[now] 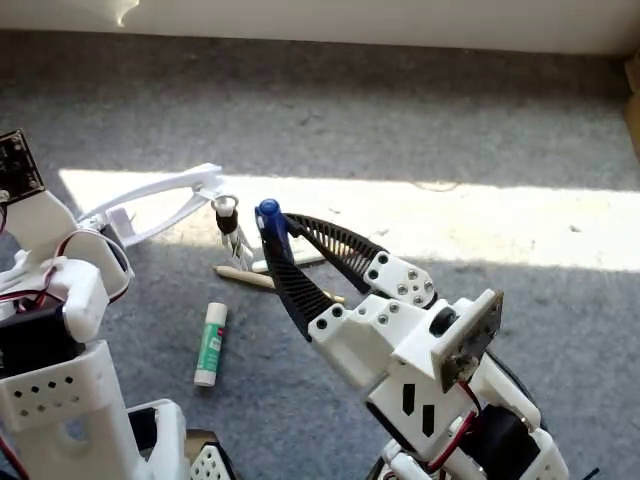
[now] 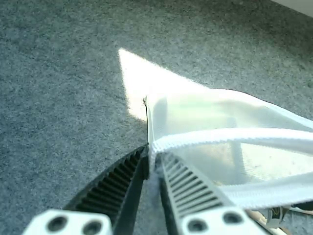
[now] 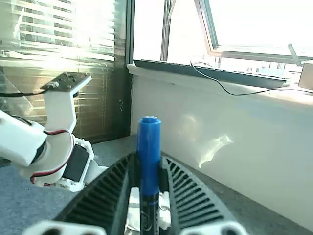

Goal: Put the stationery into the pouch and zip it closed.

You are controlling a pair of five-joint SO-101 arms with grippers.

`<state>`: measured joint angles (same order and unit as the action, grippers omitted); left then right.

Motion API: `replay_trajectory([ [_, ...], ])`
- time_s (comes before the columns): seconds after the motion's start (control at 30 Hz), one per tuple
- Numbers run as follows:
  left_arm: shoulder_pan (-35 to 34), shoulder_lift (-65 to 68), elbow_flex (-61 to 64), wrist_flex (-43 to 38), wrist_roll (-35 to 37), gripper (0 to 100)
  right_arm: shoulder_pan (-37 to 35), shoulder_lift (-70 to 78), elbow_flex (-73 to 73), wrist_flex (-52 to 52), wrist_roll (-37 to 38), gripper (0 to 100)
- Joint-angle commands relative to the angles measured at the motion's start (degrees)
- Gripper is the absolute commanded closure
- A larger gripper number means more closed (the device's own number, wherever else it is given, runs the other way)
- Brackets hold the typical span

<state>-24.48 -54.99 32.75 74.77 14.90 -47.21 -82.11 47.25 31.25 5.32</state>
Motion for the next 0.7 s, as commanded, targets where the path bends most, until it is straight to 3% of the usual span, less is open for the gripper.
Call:
replay_trajectory([
  [0.0,-0.4,-1.2,-0.4,-1.1,0.4,99,-2.6,0.3,-2.9,-4.6,-0.4,99.3],
  [0.43,6.7,-1.2,-0.4,-0.9,0.5,99,-3.6,0.4,-2.0,-14.1,-0.5,99.3],
  [0.67,8.3,-1.2,-0.5,-0.9,0.5,99,-6.9,0.4,9.0,-32.8,-0.5,99.3],
])
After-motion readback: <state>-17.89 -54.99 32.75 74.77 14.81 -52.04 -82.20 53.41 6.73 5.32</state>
